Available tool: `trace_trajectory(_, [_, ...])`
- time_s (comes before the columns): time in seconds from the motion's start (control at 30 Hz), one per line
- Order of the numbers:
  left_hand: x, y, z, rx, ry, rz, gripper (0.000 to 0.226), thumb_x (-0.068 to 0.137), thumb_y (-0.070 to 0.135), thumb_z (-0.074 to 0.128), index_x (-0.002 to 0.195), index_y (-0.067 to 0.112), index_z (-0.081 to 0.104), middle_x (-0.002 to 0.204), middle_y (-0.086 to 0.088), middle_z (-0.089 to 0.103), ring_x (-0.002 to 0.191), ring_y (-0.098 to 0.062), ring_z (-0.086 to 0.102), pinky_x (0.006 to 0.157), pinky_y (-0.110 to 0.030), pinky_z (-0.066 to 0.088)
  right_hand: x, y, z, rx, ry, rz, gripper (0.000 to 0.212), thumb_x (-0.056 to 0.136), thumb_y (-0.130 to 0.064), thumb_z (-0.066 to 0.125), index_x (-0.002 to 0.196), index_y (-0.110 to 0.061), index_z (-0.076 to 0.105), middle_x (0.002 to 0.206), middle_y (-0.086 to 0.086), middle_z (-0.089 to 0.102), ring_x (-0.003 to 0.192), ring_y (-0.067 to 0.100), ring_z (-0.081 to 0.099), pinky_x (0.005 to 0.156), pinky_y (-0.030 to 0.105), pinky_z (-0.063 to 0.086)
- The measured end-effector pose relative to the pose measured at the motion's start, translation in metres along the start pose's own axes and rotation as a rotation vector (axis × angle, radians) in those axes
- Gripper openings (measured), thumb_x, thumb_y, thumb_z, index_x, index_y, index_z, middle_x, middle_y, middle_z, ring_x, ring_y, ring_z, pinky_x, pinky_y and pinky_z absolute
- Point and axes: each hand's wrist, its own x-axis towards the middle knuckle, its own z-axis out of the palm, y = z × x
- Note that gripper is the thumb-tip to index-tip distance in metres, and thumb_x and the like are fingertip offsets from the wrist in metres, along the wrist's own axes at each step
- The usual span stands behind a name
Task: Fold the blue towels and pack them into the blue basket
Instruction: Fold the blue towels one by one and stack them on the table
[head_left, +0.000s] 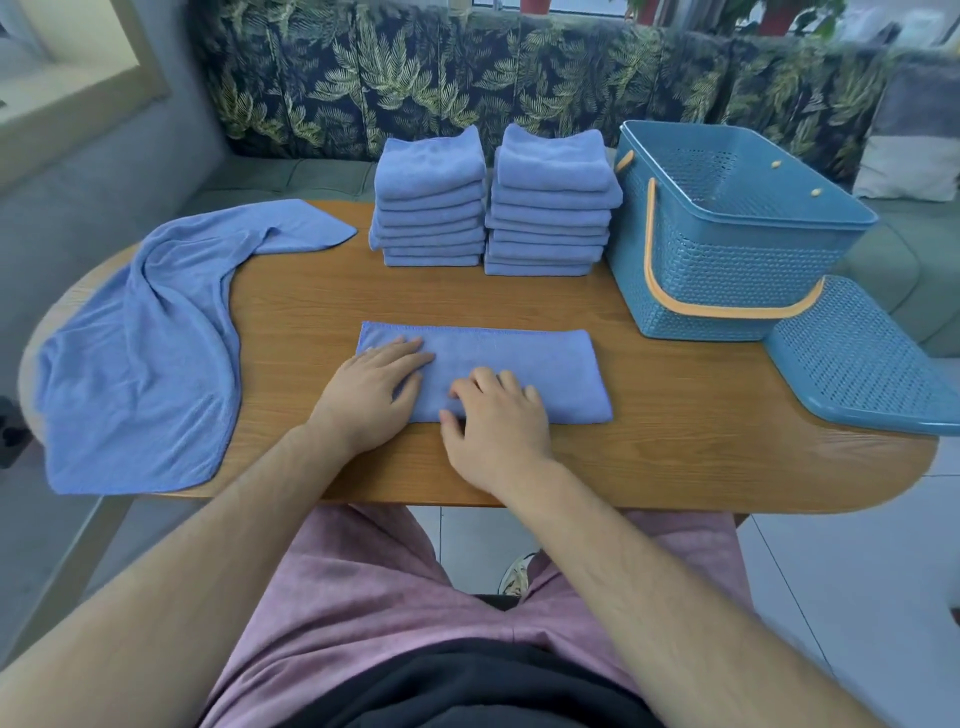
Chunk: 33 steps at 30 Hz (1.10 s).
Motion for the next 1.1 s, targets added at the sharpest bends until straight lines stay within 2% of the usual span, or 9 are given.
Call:
trace_trajectory(0.17, [-0.033,0.039,-0.009,0.192,-0.009,-0.052,0.068,0.088,0.071,0.030,0.132,0.032,0.063,0.127,0.009,0.061,0.117,-0.021,0.052,0.095,-0.039,0.037,0.006,0.049,-0.009,0.040,-0.070,0.032,0.043,0.095,-0.020,0.051,0.136,-0.028,0.058,0.152,-0.008,0.043,0.135,0.024,0.037,0.108,0.039,0.035])
trace_trajectory(0.27, [-0.055,0.060,-0.014,0.055,-0.091,0.055,0.068,0.084,0.079,0.034,0.129,0.036,0.064,0.118,0.020,0.058,0.112,-0.011,0.048,0.089,-0.032,0.030,-0.011,0.066,-0.020,0.328,0.035,-0.136,0.034,0.089,-0.007,0.057,0.115,-0.024,0.071,0.127,-0.008,0.060,0.116,0.020,0.049,0.103,0.036,0.042])
trace_trajectory(0.33, [-0.065,0.064,-0.016,-0.043,-0.144,0.135,0.069,0.080,0.083,0.040,0.128,0.040,0.064,0.121,0.024,0.056,0.116,-0.006,0.044,0.092,-0.028,0.024,-0.027,0.069,-0.025,0.438,-0.040,-0.231,0.027,0.088,-0.008,0.059,0.106,-0.025,0.071,0.112,-0.011,0.063,0.107,0.014,0.054,0.096,0.034,0.045])
trace_trajectory(0.4, [-0.068,0.061,-0.020,-0.044,-0.182,0.226,0.069,0.075,0.084,0.050,0.131,0.046,0.060,0.131,0.027,0.052,0.131,-0.004,0.036,0.104,-0.026,0.016,-0.044,0.074,-0.028,0.489,-0.087,-0.258,0.023,0.090,-0.017,0.062,0.108,-0.025,0.072,0.117,-0.013,0.064,0.113,0.009,0.054,0.099,0.033,0.045])
trace_trajectory(0.5, [-0.067,0.048,-0.019,-0.067,-0.317,0.257,0.078,0.071,0.069,0.072,0.142,0.051,0.044,0.149,0.032,0.032,0.146,-0.003,0.014,0.114,-0.032,0.009,-0.066,0.089,-0.027,0.457,-0.153,-0.283,0.049,0.086,-0.050,0.069,0.131,-0.032,0.063,0.145,-0.017,0.050,0.139,0.003,0.039,0.114,0.032,0.034])
trace_trajectory(0.6, [-0.069,0.042,-0.012,-0.104,-0.329,0.310,0.090,0.068,0.040,0.086,0.146,0.046,0.041,0.154,0.026,0.030,0.140,-0.015,0.028,0.113,-0.044,0.031,-0.072,0.095,-0.025,0.330,-0.202,-0.334,0.072,0.075,-0.055,0.078,0.141,-0.036,0.053,0.154,-0.019,0.040,0.146,0.003,0.029,0.118,0.033,0.029])
trace_trajectory(0.73, [-0.068,0.043,-0.016,-0.164,-0.270,0.376,0.078,0.066,0.021,0.087,0.136,0.034,0.057,0.146,0.018,0.047,0.119,-0.017,0.048,0.103,-0.041,0.041,-0.068,0.098,-0.026,0.385,-0.112,-0.341,0.058,0.069,-0.039,0.088,0.122,-0.025,0.069,0.137,-0.010,0.060,0.128,0.015,0.050,0.107,0.039,0.042])
trace_trajectory(0.93, [-0.072,0.041,-0.030,-0.098,-0.229,0.329,0.056,0.067,0.042,0.080,0.121,0.043,0.062,0.125,0.027,0.058,0.113,-0.007,0.049,0.089,-0.042,0.040,-0.072,0.097,-0.029,0.403,-0.108,-0.348,0.046,0.071,-0.036,0.088,0.113,-0.024,0.074,0.127,-0.008,0.066,0.116,0.016,0.056,0.098,0.041,0.047])
trace_trajectory(1.1, [-0.069,0.046,-0.036,-0.143,-0.248,0.384,0.044,0.069,0.030,0.081,0.112,0.028,0.070,0.106,0.013,0.066,0.092,-0.012,0.055,0.084,-0.036,0.045,-0.073,0.094,-0.036,0.507,-0.063,-0.336,0.028,0.078,-0.028,0.085,0.104,-0.020,0.077,0.114,-0.007,0.073,0.106,0.014,0.061,0.093,0.036,0.050])
